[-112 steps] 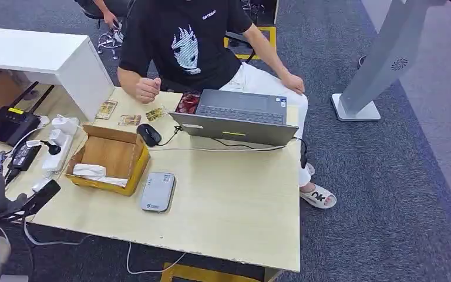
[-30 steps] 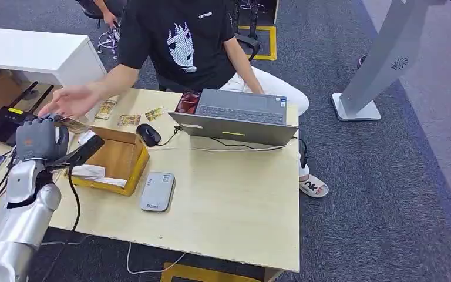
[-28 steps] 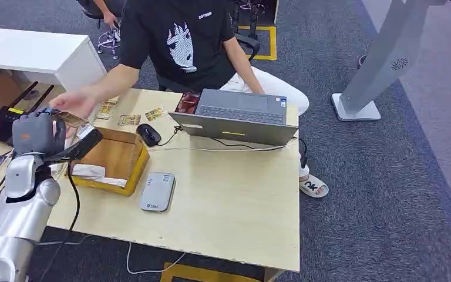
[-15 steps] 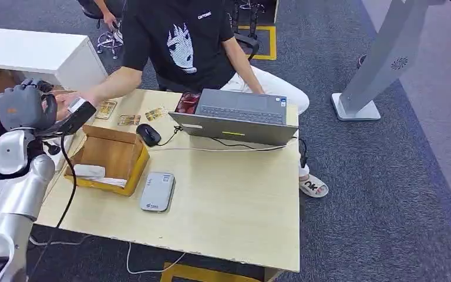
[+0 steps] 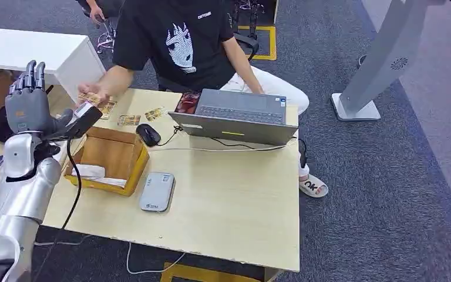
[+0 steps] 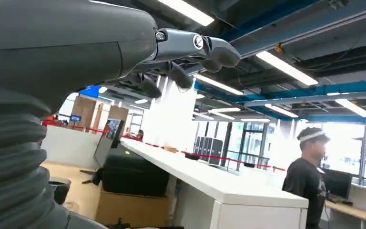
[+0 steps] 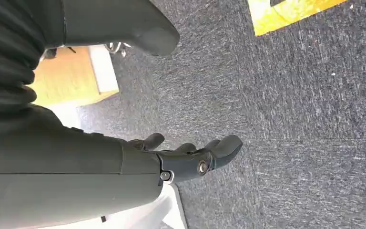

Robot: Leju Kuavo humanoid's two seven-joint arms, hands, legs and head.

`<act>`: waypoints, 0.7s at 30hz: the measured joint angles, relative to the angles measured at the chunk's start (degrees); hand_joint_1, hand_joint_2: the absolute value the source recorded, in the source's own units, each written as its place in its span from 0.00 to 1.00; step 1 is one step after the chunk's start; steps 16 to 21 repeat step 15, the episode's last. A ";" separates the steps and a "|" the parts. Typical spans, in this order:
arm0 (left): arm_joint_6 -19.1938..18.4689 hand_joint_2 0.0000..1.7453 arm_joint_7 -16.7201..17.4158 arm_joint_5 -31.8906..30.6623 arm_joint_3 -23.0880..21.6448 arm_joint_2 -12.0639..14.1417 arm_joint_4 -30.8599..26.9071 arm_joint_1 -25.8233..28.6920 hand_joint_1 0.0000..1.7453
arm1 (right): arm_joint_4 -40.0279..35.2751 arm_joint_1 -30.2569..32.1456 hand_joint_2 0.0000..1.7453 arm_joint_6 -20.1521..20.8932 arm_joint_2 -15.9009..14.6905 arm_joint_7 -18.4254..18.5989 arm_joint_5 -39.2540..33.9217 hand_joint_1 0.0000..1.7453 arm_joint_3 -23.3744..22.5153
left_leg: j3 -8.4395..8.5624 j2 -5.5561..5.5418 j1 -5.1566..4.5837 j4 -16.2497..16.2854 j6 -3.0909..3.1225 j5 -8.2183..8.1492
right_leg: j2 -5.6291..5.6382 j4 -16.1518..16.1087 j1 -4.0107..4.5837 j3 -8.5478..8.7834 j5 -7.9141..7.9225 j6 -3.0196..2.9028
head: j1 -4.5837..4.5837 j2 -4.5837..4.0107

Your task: Pass the card to the sensor for recognition and then transmit it.

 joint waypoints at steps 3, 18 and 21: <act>1.79 1.00 -0.31 0.20 0.00 -0.02 -0.11 0.10 0.00 | 0.00 -0.02 1.00 0.24 0.00 0.00 0.20 0.00 -0.11 | 0.00 0.00 0.00 0.00 0.00 0.00 | 0.00 0.00 0.00 0.00 0.00 0.00 | 0.00 0.02; 5.41 1.00 -8.74 13.37 0.80 -0.06 -18.98 15.29 0.00 | 0.02 0.03 1.00 -0.46 0.19 -0.04 0.02 0.00 -1.85 | -0.03 0.17 -0.04 -0.03 -0.03 -0.11 | 0.17 -0.01 -0.01 -0.01 -0.05 0.02 | 0.11 0.00; 5.41 1.00 -8.74 13.37 0.80 -0.06 -18.98 15.29 0.00 | 0.02 0.03 1.00 -0.46 0.19 -0.04 0.02 0.00 -1.85 | -0.03 0.17 -0.04 -0.03 -0.03 -0.11 | 0.17 -0.01 -0.01 -0.01 -0.05 0.02 | 0.11 0.00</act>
